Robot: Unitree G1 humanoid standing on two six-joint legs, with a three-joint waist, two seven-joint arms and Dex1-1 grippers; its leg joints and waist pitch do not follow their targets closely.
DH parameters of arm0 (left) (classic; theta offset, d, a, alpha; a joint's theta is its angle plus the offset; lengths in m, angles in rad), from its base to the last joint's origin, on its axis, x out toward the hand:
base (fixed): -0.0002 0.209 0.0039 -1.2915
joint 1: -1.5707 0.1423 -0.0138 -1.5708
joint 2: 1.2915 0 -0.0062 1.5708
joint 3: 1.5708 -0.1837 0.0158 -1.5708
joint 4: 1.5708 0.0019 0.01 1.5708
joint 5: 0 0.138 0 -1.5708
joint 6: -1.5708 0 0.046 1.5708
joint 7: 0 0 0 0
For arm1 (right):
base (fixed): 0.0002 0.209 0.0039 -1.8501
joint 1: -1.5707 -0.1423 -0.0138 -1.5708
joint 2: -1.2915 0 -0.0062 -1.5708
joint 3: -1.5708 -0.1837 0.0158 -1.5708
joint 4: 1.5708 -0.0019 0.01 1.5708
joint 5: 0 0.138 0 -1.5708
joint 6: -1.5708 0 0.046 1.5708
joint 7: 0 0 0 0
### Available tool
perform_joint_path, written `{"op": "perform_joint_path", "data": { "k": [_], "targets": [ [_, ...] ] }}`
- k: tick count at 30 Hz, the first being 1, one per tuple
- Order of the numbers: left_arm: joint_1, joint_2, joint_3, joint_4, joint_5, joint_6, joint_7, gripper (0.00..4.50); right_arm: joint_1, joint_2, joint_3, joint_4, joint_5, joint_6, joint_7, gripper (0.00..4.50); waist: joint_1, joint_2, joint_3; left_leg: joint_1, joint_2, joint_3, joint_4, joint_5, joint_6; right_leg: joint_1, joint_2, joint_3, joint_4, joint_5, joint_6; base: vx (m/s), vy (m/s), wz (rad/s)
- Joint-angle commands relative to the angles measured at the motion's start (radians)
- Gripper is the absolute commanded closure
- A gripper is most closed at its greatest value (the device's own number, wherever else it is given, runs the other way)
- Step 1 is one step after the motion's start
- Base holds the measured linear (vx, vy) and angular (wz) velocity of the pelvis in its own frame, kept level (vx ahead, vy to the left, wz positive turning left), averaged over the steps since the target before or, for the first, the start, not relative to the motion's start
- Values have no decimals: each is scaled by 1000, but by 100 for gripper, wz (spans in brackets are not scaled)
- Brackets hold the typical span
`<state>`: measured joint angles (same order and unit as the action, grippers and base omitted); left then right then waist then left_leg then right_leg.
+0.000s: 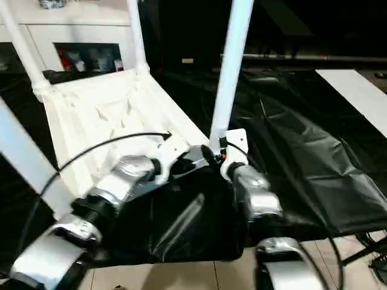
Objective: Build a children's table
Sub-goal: Rotate leg to tighten
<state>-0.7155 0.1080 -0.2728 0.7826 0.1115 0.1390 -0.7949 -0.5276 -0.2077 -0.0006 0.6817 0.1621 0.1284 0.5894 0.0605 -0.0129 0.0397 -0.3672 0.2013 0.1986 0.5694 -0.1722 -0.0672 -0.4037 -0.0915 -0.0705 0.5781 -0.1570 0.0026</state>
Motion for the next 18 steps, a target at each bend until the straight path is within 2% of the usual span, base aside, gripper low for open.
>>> {"op": "perform_joint_path", "data": {
  "k": [1, 3, 4, 6, 9, 11, 15, 16, 18],
  "targets": [
    [23, 14, -22, -20, -19, -30, -87, 450, 11, -34, 63, -84, 12, 24, 158, 67, 6, -12, -54, 7, 28, -16, -63, -280, 66, 41, -53, 35, -85, -397, -150, 0, 0, 0],
    [33, 47, -27, -49, -36, -29, -161, 450, 38, -93, 99, -128, 7, 33, 261, 67, 6, -9, -56, 8, 29, -16, -62, -269, 65, 43, -53, 35, -79, -365, -168, 0, 0, 0],
    [46, 82, -40, -85, -53, -43, -247, 450, 60, -141, 126, -163, 9, 47, 341, 67, 6, -9, -58, 5, 29, -16, -62, -258, 68, 45, -53, 36, -76, -344, -176, 0, 0, 0],
    [51, 101, -41, -108, -66, -27, -290, 450, 72, -165, 142, -173, -5, 35, 372, 67, 7, -8, -59, 5, 33, -13, -60, -231, 76, 45, -50, 36, -64, -262, -210, 0, 0, 0],
    [54, 114, -42, -122, -71, -13, -311, 450, 82, -177, 148, -188, -5, 35, 393, 67, 6, -7, -59, 10, 35, -11, -59, -223, 72, 43, -50, 37, -61, -233, -235, 0, 0, 0],
    [66, 136, -52, -153, -78, 3, -364, 450, 91, -183, 150, -208, -1, 41, 409, 67, 10, -5, -59, 10, 36, -10, -60, -222, 69, 44, -51, 38, -58, -228, -239, 0, 0, 0],
    [73, 138, -51, -166, -79, 3, -364, 450, 87, -179, 150, -209, 11, 50, 421, 67, 18, -5, -59, 14, 36, -9, -58, -216, 63, 45, -51, 40, -54, -194, -247, 0, 0, 0],
    [77, 138, -53, -170, -81, 5, -366, 450, 85, -178, 152, -210, 10, 50, 421, 92, 20, -6, -60, 13, 36, -8, -58, -212, 63, 45, -51, 40, -53, -191, -247, 0, 0, 0],
    [84, 139, -54, -177, -82, 8, -370, 450, 83, -174, 159, -209, 2, 43, 425, 92, 24, -8, -59, 13, 35, -8, -58, -208, 61, 46, -53, 40, -53, -198, -242, 0, 0, 0]
  ]
}}
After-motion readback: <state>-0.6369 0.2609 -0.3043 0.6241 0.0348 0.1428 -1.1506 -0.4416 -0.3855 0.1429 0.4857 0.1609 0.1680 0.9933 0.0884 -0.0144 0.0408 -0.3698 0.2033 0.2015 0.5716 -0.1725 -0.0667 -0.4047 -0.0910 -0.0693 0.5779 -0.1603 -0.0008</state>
